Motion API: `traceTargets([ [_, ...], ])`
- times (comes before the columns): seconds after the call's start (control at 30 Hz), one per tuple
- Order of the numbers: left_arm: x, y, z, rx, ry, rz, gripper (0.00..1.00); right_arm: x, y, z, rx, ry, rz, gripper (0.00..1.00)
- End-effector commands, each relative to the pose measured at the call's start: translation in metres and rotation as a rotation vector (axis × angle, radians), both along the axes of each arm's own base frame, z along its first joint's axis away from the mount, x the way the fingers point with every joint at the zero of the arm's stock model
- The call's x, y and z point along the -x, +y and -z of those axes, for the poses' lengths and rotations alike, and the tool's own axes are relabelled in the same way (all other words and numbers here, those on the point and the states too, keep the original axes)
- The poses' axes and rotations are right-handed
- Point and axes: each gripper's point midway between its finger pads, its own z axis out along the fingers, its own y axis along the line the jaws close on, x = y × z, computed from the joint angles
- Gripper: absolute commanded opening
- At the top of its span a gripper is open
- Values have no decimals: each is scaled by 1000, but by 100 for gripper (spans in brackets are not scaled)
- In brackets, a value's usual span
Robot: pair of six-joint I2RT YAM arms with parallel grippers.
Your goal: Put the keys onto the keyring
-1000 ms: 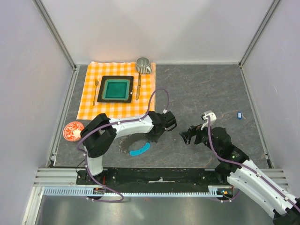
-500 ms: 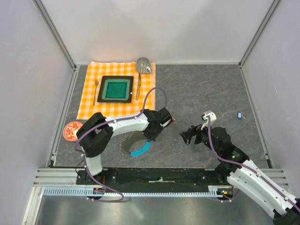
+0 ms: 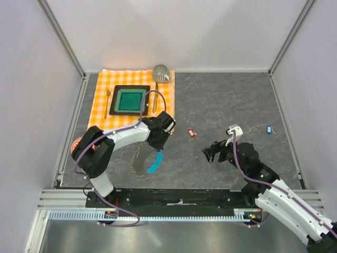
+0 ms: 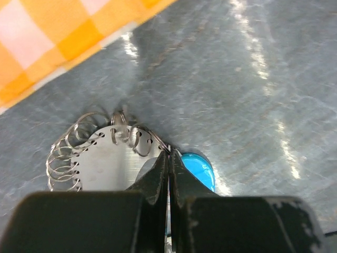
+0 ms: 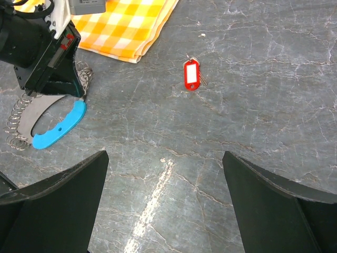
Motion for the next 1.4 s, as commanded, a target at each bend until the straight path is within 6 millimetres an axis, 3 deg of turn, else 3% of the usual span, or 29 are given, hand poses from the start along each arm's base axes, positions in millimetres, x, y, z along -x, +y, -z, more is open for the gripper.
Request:
traceTargets([
  [0.0, 14, -37, -12, 214, 18, 96, 2, -6, 3, -22, -29, -50, 2, 98],
  [0.13, 38, -62, -14, 326, 90, 225, 2, -5, 3, -22, -29, -50, 1, 98],
  [0.2, 43, -64, -7, 315, 112, 242, 2, -6, 3, -22, -28, -49, 4, 98],
  [0.33, 37, -52, 6, 244, 90, 199, 2, -5, 3, -21, -26, -46, 2, 98],
  [0.77, 15, -26, 8, 111, -24, 118, 4, -6, 4, -20, -20, -41, -4, 98],
  [1.2, 16, -31, -10, 232, -108, 72, 17, -5, 6, -18, -23, -39, -15, 98],
  [1.37, 21, -24, -25, 301, -176, 22, 22, 4, 25, -21, -54, -36, -128, 98],
])
